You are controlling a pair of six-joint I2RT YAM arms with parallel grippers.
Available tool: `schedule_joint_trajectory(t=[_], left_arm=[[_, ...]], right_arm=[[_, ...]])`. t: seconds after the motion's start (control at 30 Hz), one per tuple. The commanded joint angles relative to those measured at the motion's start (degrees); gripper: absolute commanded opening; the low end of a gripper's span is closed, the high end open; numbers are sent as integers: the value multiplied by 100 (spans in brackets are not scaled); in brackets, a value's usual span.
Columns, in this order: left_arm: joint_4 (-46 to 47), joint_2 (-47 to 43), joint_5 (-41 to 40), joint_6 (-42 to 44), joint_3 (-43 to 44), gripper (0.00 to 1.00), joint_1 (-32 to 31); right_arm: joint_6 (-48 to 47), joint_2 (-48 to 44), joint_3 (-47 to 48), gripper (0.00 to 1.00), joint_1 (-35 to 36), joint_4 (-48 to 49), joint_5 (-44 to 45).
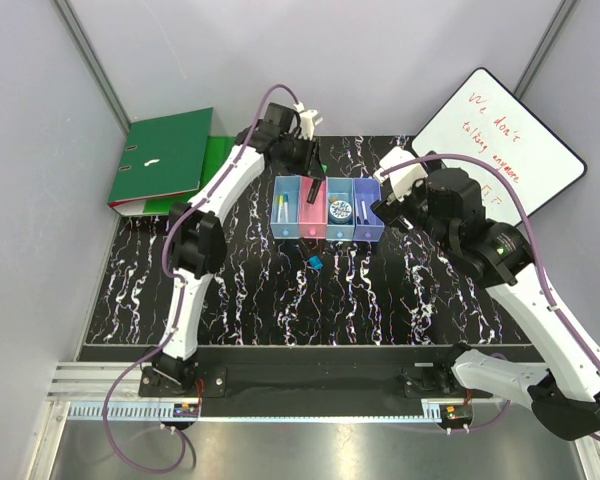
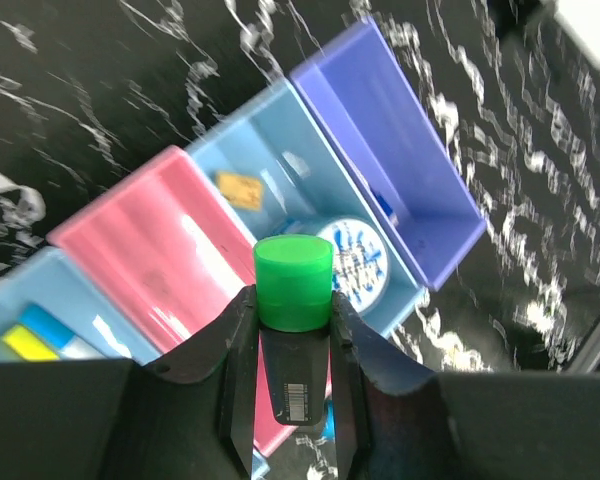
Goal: Sort the stationery into containers
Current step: Place the pen in the storage box.
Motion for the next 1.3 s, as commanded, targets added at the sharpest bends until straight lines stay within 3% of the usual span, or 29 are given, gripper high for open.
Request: schedule_joint_trajectory(t=[0.0,0.5,0.73,0.77,0.93,1.13,1.23,1.27], left_arm=[[899,-43,37,-531,51,0,75],[1101,-219,-1439,-56,-1127,0,-56],[1145,-166,-1247,-30,-1066,32,-56],[1145,-175,-1195,-4,-1057,46,-56],[1180,-175,-948,32,-1039,54,-56],[1207,-524,-29,444,-987,53,-39],[1207,-1094,945,1251,-1135,53,-47],[1137,-1280,1307,1923,-1223,54,-39]], right_arm=[[-90,-35,2,100,20,97,42],[-90,-79,-280,100,11,387,-2],[-99,-114,-333,100,3,414,-11],[-107,-123,-324,100,3,423,-2],[-134,-140,-341,100,-6,440,-2],[-204,-193,-376,100,-24,458,33],[-291,-228,-368,100,-33,467,33],[-327,-220,-350,100,-33,467,33]])
